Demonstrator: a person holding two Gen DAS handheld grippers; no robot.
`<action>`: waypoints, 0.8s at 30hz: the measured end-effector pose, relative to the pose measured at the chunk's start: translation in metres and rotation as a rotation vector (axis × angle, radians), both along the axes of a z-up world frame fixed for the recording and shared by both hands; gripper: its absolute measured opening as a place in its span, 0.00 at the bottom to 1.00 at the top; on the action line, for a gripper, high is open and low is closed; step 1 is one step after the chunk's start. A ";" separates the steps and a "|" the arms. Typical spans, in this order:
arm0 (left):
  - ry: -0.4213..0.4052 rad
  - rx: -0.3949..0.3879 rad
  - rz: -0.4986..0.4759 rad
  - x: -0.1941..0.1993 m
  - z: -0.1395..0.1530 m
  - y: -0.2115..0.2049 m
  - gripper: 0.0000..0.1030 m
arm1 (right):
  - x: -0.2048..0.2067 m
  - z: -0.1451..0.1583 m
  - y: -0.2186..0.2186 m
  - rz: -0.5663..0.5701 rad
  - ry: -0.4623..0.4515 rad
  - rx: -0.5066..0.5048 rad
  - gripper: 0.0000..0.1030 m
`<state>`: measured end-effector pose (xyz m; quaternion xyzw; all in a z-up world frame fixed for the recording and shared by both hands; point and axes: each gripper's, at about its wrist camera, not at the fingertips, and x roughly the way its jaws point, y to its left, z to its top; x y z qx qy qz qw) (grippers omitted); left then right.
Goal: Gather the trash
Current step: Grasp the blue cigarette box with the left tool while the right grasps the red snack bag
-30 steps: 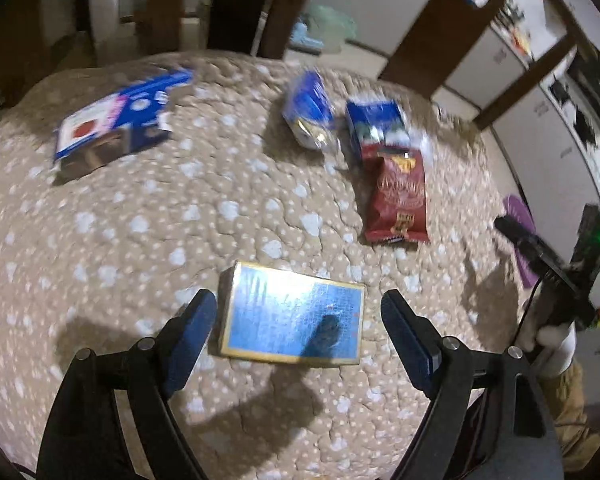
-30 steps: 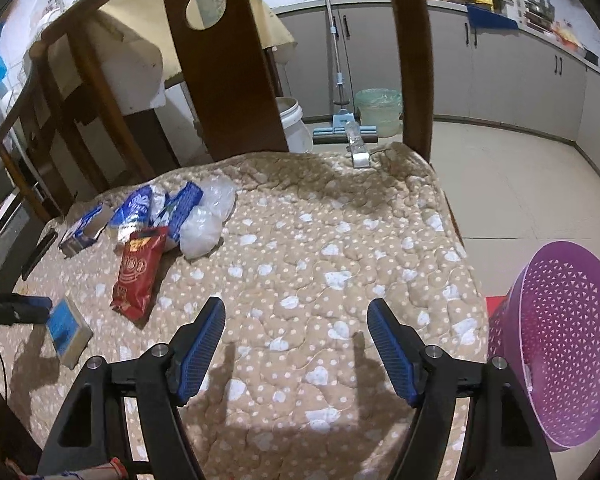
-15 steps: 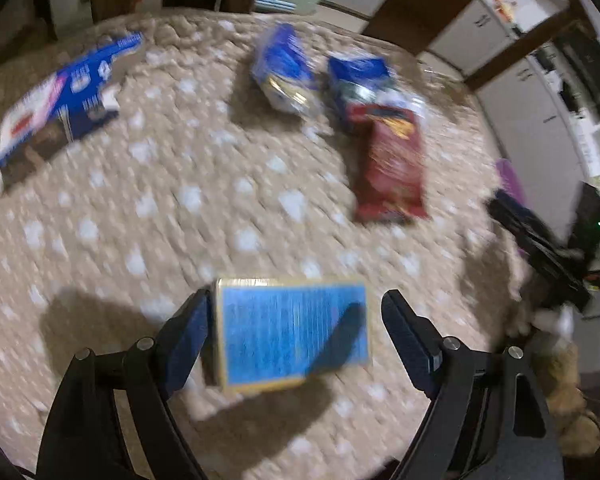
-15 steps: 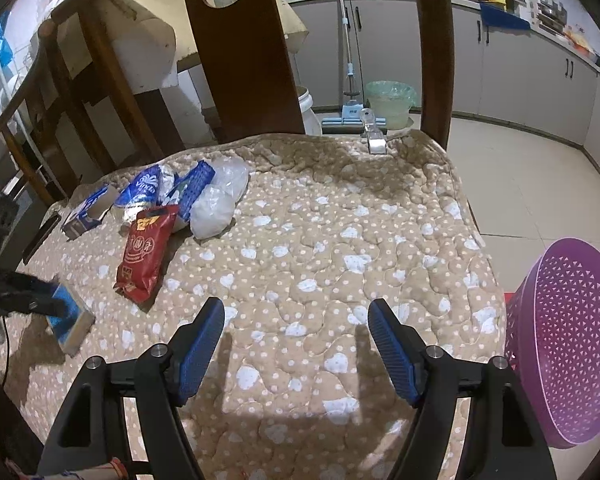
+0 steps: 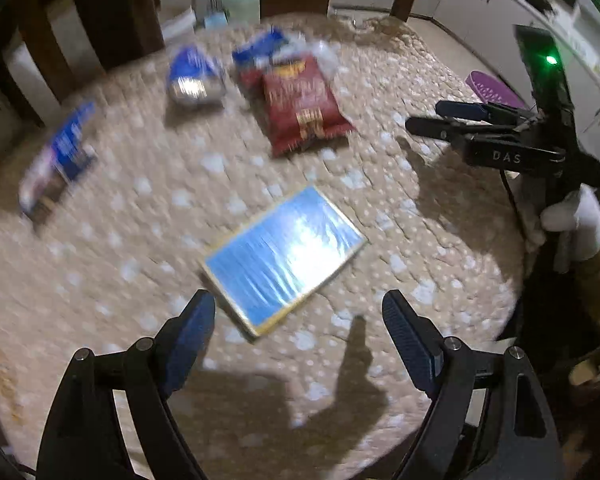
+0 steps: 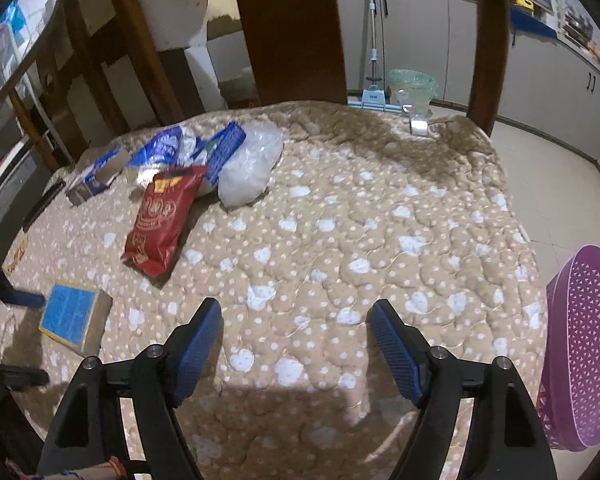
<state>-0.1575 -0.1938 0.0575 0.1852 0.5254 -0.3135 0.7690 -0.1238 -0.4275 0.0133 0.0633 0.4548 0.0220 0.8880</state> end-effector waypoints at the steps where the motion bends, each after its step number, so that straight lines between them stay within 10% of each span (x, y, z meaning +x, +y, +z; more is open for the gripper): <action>1: -0.033 0.015 -0.008 -0.001 0.003 -0.002 0.82 | 0.000 -0.001 0.000 0.000 0.002 0.000 0.80; 15: -0.061 0.029 -0.003 0.032 -0.040 -0.032 0.88 | 0.006 -0.007 -0.002 0.008 0.018 0.062 0.91; 19: -0.069 0.011 0.095 0.022 -0.027 -0.013 0.54 | 0.008 -0.003 0.001 -0.024 0.026 0.061 0.91; 24: -0.013 -0.079 0.192 0.012 -0.018 0.017 0.52 | 0.028 0.010 0.031 0.038 -0.011 0.166 0.85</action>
